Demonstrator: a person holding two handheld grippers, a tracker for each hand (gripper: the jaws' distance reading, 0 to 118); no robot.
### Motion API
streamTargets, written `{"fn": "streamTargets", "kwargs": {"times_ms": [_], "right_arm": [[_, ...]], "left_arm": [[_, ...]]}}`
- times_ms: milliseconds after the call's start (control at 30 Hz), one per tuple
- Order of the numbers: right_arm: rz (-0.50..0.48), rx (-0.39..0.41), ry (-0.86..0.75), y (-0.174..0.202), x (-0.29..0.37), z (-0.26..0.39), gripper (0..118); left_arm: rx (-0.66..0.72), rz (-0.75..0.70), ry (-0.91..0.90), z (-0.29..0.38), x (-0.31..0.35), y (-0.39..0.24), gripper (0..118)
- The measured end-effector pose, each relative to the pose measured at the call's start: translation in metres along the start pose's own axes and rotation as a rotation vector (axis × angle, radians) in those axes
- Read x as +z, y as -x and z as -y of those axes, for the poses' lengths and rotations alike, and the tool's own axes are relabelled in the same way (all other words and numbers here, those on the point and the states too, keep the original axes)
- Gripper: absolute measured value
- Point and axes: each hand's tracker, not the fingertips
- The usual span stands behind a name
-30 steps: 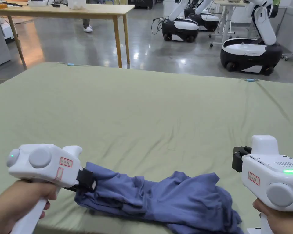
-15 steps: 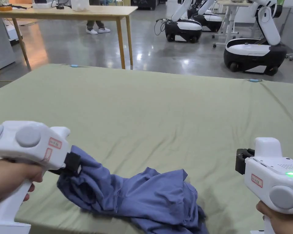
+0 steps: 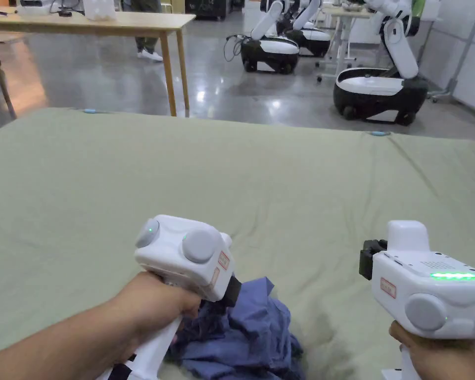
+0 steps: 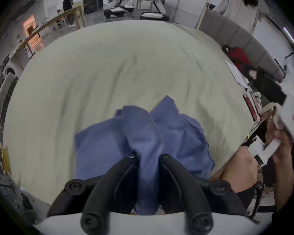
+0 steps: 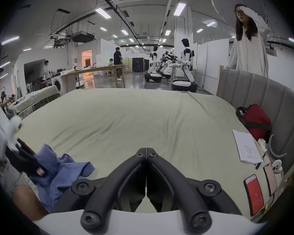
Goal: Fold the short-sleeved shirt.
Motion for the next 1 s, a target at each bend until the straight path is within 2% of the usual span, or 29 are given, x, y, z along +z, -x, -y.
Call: {"fn": "streamTargets", "kwargs": {"times_ms": [100,167,300,333,367,433,467,567,633,667,700,733,767,833,1000], "right_arm": [[-0.002,0.007,0.002,0.000,0.002,0.001,1],[-0.002,0.015,-0.001,-0.001,0.004,0.002,1],[-0.006,0.003,0.004,-0.001,0.001,0.005,1],[-0.011,-0.004,0.009,-0.001,0.000,0.006,1],[-0.012,-0.002,0.011,0.000,-0.001,0.008,1],[-0.018,0.004,0.016,0.001,-0.001,0.011,1],[-0.020,0.008,0.021,0.002,-0.002,0.012,1],[-0.022,0.008,0.024,0.001,-0.005,0.011,1],[-0.025,0.000,0.024,0.002,-0.007,0.010,1],[-0.028,-0.003,0.020,0.004,-0.008,0.010,1],[-0.031,-0.004,0.022,0.005,-0.008,0.009,1],[-0.036,-0.004,0.020,0.007,-0.008,0.009,1],[-0.040,-0.002,0.016,0.009,-0.008,0.010,1],[-0.048,0.000,0.019,0.011,-0.008,0.013,1],[-0.048,0.010,0.032,0.009,-0.008,0.016,1]], "left_arm": [[-0.023,0.005,0.020,0.000,-0.013,-0.016,14],[-0.101,-0.017,0.025,0.001,-0.016,-0.022,14],[-0.115,-0.036,0.042,0.010,-0.033,-0.023,14],[-0.114,-0.025,0.035,0.014,-0.034,-0.025,19],[-0.104,0.006,0.009,0.016,-0.030,-0.021,36],[-0.049,0.104,-0.045,0.016,-0.009,-0.010,94],[-0.019,0.143,-0.068,0.017,0.007,-0.010,112],[-0.046,0.185,-0.149,0.014,0.055,0.013,112],[-0.032,0.078,-0.179,0.010,0.071,0.032,111],[-0.037,-0.016,-0.169,0.008,0.068,0.040,105],[-0.053,-0.084,-0.143,0.009,0.062,0.046,87],[-0.057,-0.134,-0.136,0.014,0.060,0.043,55],[-0.064,-0.156,-0.120,0.017,0.052,0.044,12],[-0.065,-0.160,-0.049,0.024,0.028,0.043,10],[-0.118,-0.098,-0.047,0.030,0.009,0.007,10]]}}
